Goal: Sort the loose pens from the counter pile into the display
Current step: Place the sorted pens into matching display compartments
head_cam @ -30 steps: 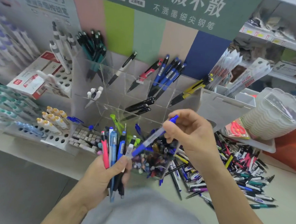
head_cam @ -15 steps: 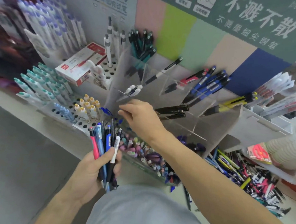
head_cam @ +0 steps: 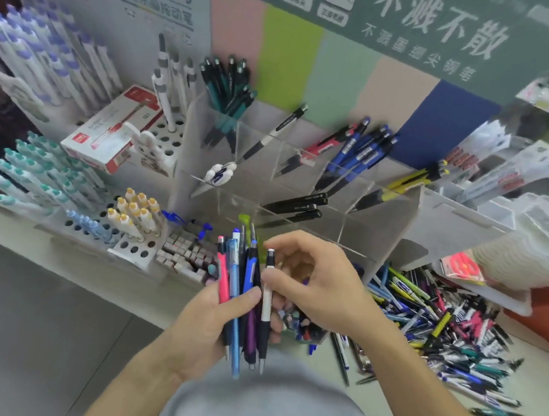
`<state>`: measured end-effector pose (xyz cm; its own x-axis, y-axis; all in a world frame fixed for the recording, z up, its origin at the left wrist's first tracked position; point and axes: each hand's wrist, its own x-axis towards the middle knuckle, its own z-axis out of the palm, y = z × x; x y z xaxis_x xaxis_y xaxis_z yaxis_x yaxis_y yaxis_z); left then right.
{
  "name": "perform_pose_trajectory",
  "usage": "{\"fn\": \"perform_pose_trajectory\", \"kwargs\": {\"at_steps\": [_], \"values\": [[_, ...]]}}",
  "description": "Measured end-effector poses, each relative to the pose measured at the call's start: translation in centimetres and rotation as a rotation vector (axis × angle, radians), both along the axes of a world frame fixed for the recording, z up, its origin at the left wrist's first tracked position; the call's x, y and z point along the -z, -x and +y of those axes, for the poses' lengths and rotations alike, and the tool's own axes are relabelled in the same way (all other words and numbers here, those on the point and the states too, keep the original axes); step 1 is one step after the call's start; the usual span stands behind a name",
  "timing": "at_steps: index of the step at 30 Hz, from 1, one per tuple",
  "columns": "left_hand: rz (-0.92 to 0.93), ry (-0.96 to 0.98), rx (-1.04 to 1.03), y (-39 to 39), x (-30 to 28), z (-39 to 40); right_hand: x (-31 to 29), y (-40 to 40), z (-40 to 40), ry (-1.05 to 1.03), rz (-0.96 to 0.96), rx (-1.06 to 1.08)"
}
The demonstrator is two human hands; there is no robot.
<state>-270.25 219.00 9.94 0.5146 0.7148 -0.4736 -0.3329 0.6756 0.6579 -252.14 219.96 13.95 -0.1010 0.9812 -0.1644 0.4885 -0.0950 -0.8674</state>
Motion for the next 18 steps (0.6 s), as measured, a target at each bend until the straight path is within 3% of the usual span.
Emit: {"fn": "perform_pose_trajectory", "kwargs": {"at_steps": [5,9,12,15,18], "values": [[0.015,0.020,0.055,-1.7,-0.5,-0.3,-1.0,-2.4,-1.2,0.014,0.252,0.187],[-0.001,-0.042,0.124,-2.5,-0.6,-0.6,-1.7,-3.2,-1.3,0.091,0.096,0.065],[-0.072,-0.014,0.172,-2.7,-0.4,-0.7,-1.8,-2.6,-1.4,0.158,0.126,-0.035],[-0.147,0.004,0.185,-2.9,-0.1,-0.7,-1.7,-2.4,-1.2,0.088,0.009,0.016],[-0.196,-0.013,0.190,-2.8,0.2,-0.8,-1.7,-2.9,-0.9,0.087,0.033,0.079]]}}
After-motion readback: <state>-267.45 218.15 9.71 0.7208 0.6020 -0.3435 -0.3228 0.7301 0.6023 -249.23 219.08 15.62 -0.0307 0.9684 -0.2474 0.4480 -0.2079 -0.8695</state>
